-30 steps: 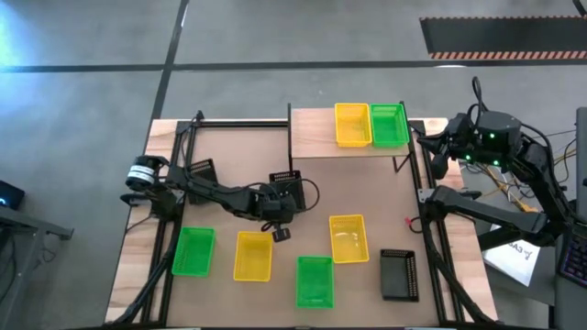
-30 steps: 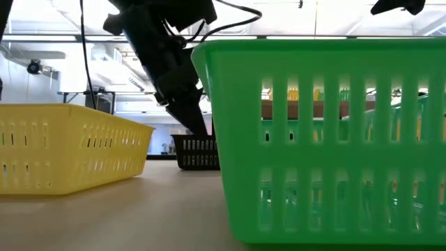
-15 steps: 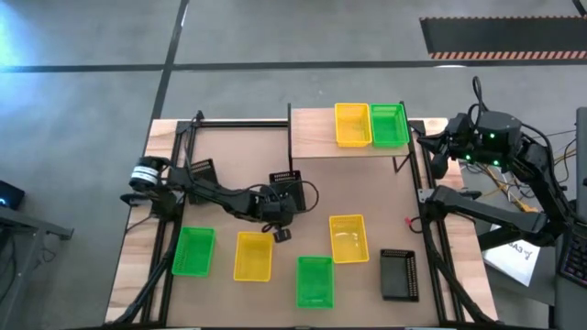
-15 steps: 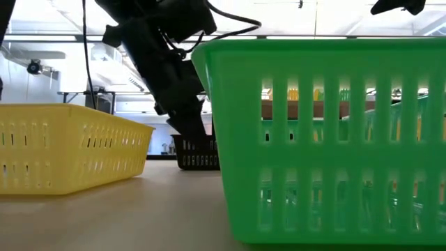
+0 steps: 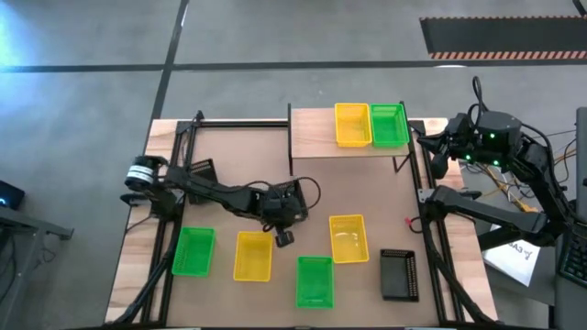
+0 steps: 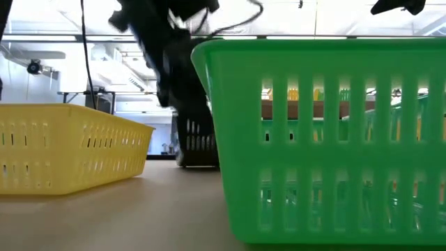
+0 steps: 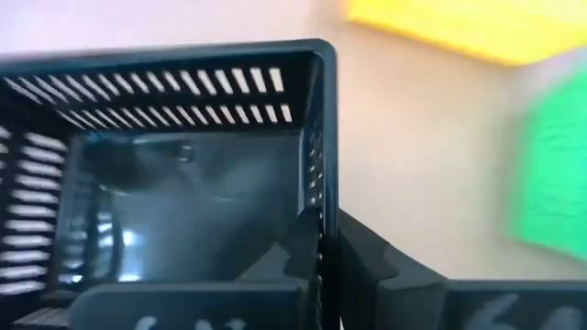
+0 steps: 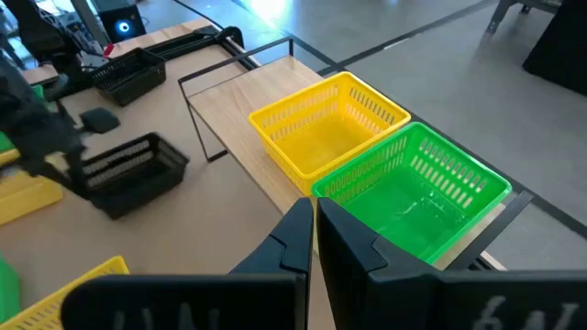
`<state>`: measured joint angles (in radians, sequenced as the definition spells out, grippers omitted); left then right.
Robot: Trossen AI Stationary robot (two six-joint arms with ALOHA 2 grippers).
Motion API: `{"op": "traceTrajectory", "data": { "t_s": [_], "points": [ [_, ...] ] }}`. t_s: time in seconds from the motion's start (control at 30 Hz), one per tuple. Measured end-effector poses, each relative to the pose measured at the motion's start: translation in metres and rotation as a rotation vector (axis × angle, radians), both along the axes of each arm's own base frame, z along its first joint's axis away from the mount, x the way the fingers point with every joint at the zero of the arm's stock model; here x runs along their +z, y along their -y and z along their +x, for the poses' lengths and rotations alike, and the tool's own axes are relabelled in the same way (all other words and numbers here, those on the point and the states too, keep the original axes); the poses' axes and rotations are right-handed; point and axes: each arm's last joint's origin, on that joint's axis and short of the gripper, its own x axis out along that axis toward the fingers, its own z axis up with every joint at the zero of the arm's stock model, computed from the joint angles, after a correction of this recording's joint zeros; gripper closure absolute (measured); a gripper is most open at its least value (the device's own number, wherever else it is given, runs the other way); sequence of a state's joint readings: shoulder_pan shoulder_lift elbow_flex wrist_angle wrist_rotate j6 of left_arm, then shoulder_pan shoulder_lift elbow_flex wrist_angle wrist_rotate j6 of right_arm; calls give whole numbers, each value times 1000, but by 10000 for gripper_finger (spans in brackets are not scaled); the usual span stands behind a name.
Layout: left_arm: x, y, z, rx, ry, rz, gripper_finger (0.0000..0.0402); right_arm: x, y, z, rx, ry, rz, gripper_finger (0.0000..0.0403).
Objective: Stack baskets on shelf by color
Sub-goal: Put the top right black bin on the shelf
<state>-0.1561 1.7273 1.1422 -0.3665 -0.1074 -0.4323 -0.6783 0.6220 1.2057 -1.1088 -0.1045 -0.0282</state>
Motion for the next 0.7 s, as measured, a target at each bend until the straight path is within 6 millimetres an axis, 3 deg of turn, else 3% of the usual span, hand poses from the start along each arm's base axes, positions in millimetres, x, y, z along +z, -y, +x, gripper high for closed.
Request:
{"op": "traceTrajectory", "data": {
  "t_s": [0.2, 0.33, 0.47, 0.57, 0.7],
  "points": [
    [75, 3, -6, -85, 137, -140, 401, 0, 0, 0, 9, -8, -14, 392],
    [132, -4, -8, -104, 310, -219, 401, 1, 0, 0, 18, -12, -31, 392],
    [176, -16, -1, -126, 460, -199, 401, 4, 2, 2, 18, 20, -58, 392],
    [199, -29, 9, -110, 539, -121, 401, 6, 2, 3, 17, 39, -74, 392],
    [206, -58, 24, -26, 553, 46, 401, 7, 3, 3, 16, 46, -77, 392]
  ]
}}
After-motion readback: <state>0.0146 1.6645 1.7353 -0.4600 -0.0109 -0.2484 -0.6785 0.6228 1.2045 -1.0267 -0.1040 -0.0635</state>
